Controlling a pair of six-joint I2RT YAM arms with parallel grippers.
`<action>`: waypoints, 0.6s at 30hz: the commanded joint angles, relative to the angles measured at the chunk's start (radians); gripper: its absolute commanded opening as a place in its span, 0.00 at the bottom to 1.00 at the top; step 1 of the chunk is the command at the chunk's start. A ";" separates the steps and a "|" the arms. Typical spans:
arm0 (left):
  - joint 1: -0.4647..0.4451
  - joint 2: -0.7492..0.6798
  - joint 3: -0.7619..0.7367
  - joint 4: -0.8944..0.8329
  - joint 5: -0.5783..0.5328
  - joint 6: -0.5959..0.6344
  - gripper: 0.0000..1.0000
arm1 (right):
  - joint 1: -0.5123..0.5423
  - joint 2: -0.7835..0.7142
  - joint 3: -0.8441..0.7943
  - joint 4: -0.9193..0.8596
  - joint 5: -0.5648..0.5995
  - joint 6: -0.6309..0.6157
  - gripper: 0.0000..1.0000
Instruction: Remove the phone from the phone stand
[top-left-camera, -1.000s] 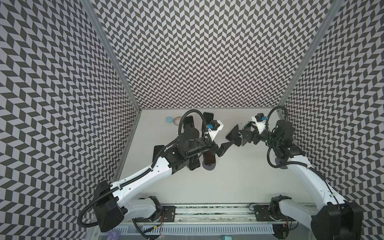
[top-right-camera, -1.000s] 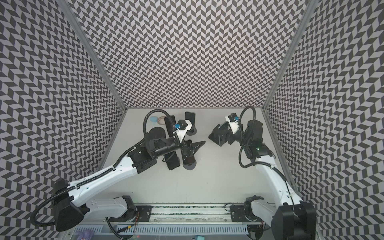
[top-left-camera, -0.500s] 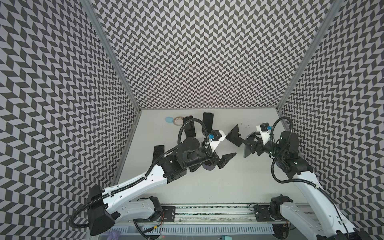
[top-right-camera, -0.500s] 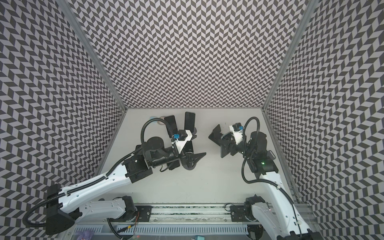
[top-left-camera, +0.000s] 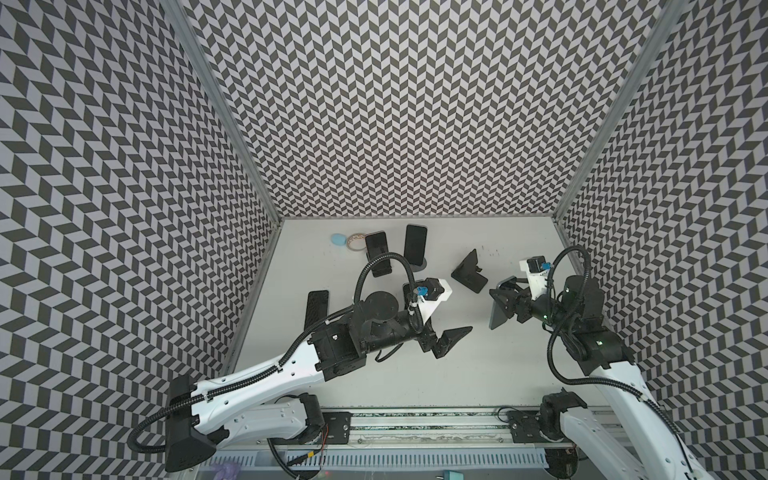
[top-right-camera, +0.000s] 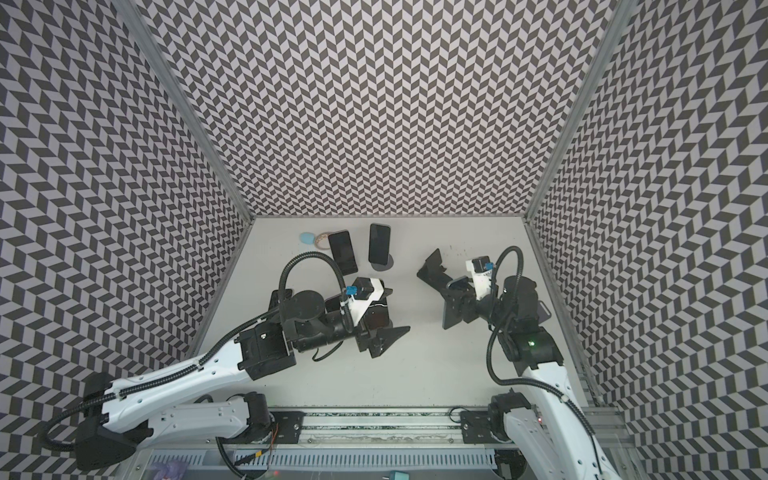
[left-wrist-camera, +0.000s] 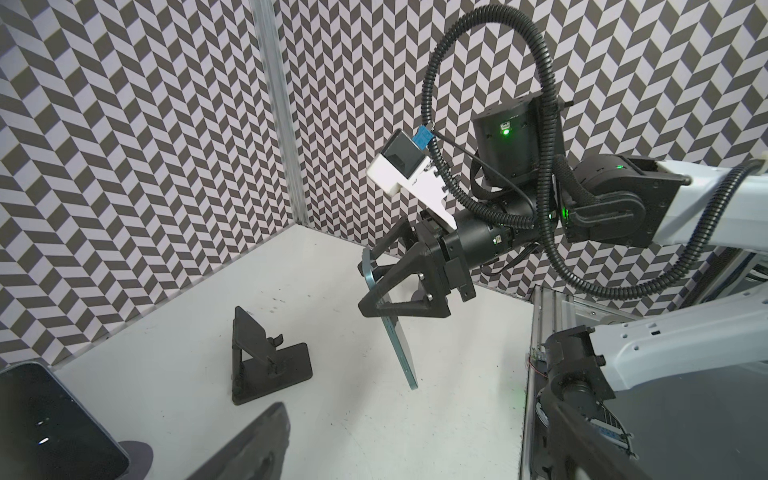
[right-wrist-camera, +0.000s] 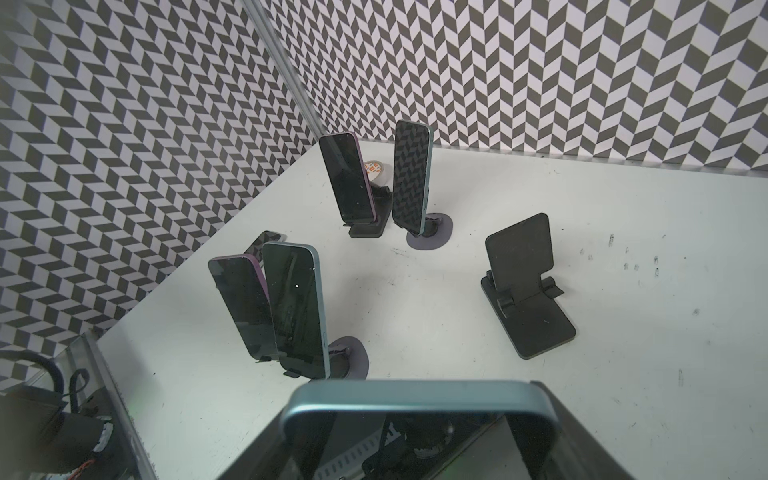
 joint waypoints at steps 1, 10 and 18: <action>-0.014 -0.024 -0.017 -0.027 -0.017 -0.021 0.97 | 0.009 -0.027 0.002 0.044 0.051 0.074 0.49; -0.016 -0.074 -0.067 -0.052 -0.020 -0.026 0.97 | 0.009 0.044 0.012 -0.008 0.093 0.210 0.46; -0.016 -0.074 -0.085 -0.084 -0.023 -0.021 0.97 | 0.011 0.110 -0.008 -0.028 0.157 0.320 0.42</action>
